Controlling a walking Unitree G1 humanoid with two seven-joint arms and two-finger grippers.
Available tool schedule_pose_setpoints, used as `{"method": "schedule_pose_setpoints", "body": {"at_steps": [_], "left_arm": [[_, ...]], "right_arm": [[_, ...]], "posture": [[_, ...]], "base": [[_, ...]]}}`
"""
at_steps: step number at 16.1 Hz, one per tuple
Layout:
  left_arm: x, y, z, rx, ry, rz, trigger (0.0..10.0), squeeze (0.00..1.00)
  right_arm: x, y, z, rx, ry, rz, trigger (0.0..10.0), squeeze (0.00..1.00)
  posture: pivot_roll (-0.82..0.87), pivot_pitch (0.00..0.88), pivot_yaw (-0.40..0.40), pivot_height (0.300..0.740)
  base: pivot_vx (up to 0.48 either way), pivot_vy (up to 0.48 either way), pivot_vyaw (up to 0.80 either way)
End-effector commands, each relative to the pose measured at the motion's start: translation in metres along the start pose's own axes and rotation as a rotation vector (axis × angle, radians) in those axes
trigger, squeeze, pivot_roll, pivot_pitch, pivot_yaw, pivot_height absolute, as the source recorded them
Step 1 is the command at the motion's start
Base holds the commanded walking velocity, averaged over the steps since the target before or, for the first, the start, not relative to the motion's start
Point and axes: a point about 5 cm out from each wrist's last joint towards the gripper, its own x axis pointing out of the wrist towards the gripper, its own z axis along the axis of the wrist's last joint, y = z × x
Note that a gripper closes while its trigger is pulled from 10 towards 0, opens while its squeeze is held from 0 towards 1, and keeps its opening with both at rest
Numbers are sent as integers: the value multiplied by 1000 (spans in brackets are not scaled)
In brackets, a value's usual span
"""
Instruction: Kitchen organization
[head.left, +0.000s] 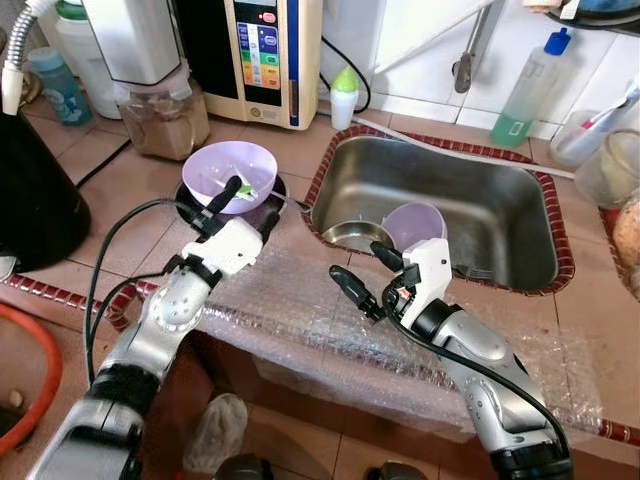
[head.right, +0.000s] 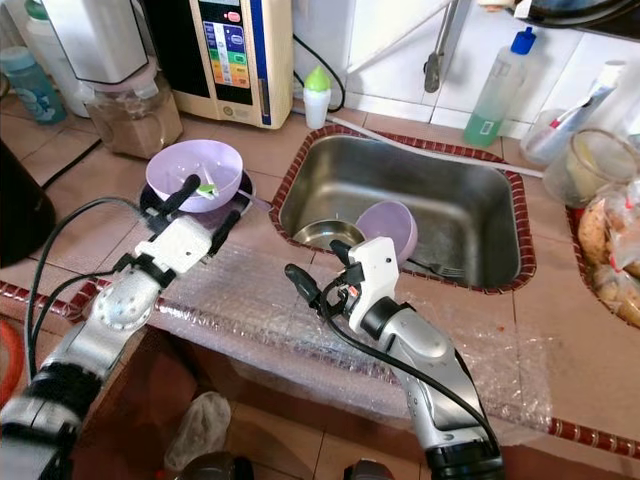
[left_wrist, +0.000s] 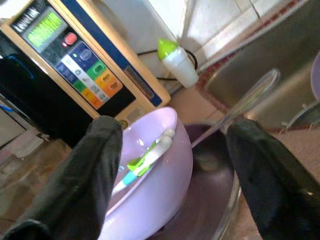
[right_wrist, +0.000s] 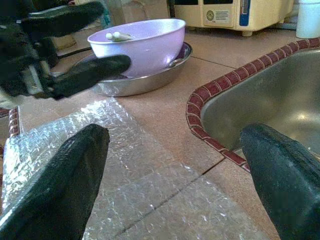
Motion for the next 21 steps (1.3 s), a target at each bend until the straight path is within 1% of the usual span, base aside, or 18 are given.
{"method": "schedule_pose_setpoints", "body": {"at_steps": [1,2,3,10,15,17,21], "left_arm": [[3,1,-1,26,4,-15,10000,0],[6,2,-2,27,4,-15,8275,0],[9,3,-3,26,3,-23,0,0],[15,7,-5,32,6,-21,0,0],[15,8,-6,25,7,-17,0,0],[14,12,-6,18,-2,12,0,0],[14,15,-5,8,-19,38,0,0]], "right_arm": [[-1,1,3,-11,-3,-2,10000,0],[-1,1,4,-12,-3,-3,10000,0],[0,1,4,-13,-4,-3,10000,0],[-1,0,5,-16,-4,-9,10000,0],[-1,0,5,-18,-5,-10,10000,0],[0,-1,5,-20,-4,-9,10000,0],[0,-2,6,-23,-3,-6,10000,0]], "posture": [[-95,46,23,740],[-95,46,23,740],[-95,46,23,740],[-104,42,27,740],[-103,41,29,740],[-100,35,27,740],[-100,35,27,740]], "base": [[0,0,0],[0,0,0],[0,0,0],[0,0,0],[0,0,0],[0,0,0],[0,0,0]]}}
